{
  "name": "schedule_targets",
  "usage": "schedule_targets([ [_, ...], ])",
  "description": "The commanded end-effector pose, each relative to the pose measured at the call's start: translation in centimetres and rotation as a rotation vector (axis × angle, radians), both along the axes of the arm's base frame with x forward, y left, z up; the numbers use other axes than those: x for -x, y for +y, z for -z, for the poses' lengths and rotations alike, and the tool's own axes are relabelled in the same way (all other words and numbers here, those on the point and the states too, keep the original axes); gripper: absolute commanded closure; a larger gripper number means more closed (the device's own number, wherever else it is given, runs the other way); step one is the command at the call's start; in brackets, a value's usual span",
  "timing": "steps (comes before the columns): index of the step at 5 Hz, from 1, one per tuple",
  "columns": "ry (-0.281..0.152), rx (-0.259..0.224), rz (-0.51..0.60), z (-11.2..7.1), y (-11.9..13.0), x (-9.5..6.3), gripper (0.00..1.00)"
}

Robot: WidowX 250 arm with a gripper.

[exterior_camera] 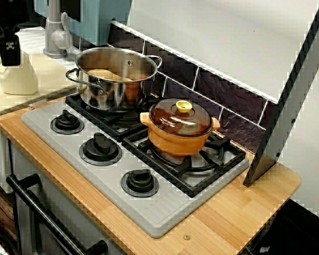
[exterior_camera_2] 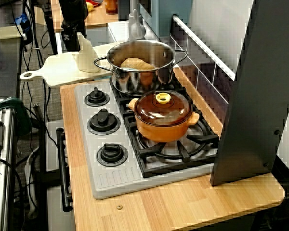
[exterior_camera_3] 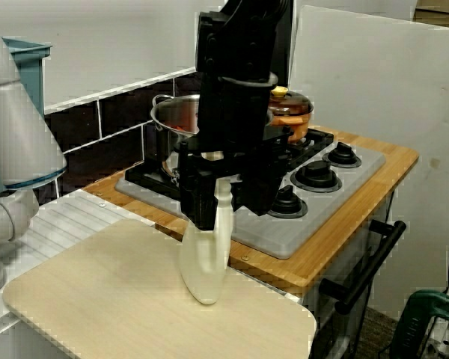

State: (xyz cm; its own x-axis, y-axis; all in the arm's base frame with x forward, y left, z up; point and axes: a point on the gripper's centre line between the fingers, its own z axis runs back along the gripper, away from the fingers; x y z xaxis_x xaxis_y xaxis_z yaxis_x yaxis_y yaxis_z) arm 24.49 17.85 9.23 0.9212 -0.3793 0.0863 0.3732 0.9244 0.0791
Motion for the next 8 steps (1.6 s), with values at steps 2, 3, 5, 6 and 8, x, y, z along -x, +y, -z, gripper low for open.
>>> schedule_targets([
  [2,-0.066,-0.077,-0.086,-0.7,0.0,-1.1,0.10],
  [3,-0.080,-0.080,-0.089,-0.7,0.0,-1.0,1.00],
  [5,-0.084,-0.101,-0.097,-0.3,0.2,-0.7,1.00],
  [6,-0.072,-0.086,-0.109,-1.1,0.6,-1.0,1.00],
  [8,-0.051,-0.067,-0.109,-2.5,0.7,-1.5,1.00],
])
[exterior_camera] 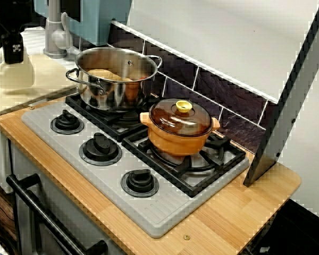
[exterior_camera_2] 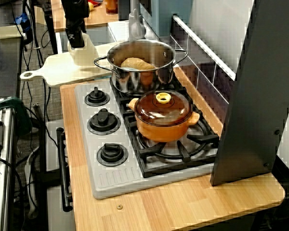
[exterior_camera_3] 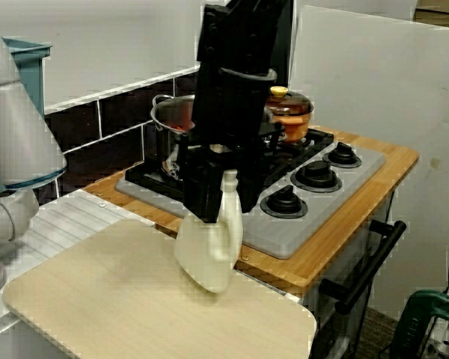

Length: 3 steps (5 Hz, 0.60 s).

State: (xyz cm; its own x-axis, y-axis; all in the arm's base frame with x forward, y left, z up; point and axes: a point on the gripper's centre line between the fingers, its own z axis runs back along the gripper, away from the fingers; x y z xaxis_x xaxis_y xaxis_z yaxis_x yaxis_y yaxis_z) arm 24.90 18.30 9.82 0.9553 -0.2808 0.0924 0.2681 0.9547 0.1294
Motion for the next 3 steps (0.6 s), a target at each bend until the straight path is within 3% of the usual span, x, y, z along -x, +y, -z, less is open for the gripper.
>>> schedule_targets([
  [1,-0.011,-0.007,0.005,-2.5,0.1,-1.3,1.00],
  [3,0.034,0.031,0.040,-4.2,-1.1,-1.7,1.00],
])
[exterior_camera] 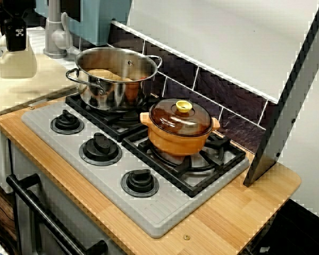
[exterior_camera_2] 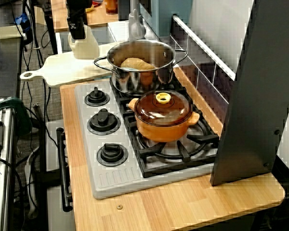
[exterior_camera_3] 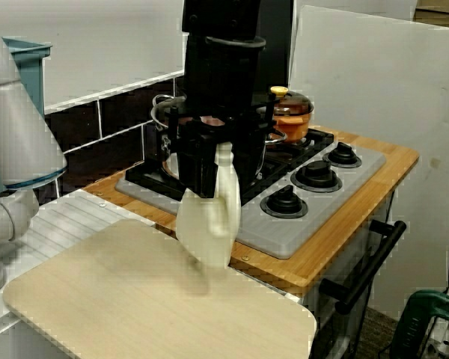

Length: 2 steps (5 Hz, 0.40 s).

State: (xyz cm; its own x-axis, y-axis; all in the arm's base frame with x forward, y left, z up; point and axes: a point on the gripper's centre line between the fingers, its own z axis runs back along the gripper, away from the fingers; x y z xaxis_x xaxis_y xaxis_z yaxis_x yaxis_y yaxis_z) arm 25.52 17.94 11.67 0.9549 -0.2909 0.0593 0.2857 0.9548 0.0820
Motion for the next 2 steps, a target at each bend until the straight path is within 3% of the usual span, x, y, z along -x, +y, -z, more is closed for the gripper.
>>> schedule_targets([
  [1,0.002,0.018,0.055,-3.4,-1.4,-0.9,1.00],
  [2,0.000,0.044,0.067,-4.7,-2.0,-0.7,1.00],
])
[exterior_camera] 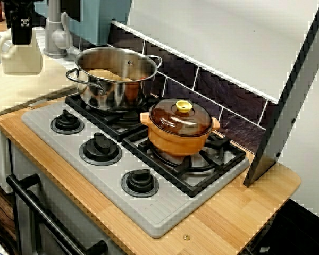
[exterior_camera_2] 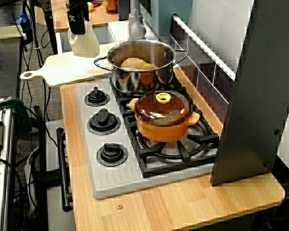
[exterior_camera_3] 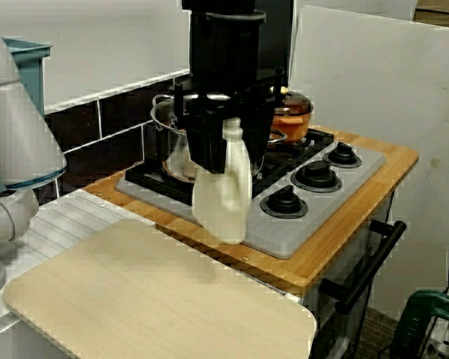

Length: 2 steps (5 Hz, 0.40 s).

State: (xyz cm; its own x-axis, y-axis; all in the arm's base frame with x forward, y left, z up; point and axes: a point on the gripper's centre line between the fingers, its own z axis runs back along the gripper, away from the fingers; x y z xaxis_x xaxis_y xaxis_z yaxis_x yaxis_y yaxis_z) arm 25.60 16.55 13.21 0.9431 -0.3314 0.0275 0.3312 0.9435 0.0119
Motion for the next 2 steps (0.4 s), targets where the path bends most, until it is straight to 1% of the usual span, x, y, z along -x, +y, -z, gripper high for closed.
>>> schedule_targets([
  [1,-0.046,0.009,0.023,-3.8,-1.3,-0.6,1.00],
  [2,-0.051,0.029,0.028,-5.0,-2.3,-0.4,1.00],
])
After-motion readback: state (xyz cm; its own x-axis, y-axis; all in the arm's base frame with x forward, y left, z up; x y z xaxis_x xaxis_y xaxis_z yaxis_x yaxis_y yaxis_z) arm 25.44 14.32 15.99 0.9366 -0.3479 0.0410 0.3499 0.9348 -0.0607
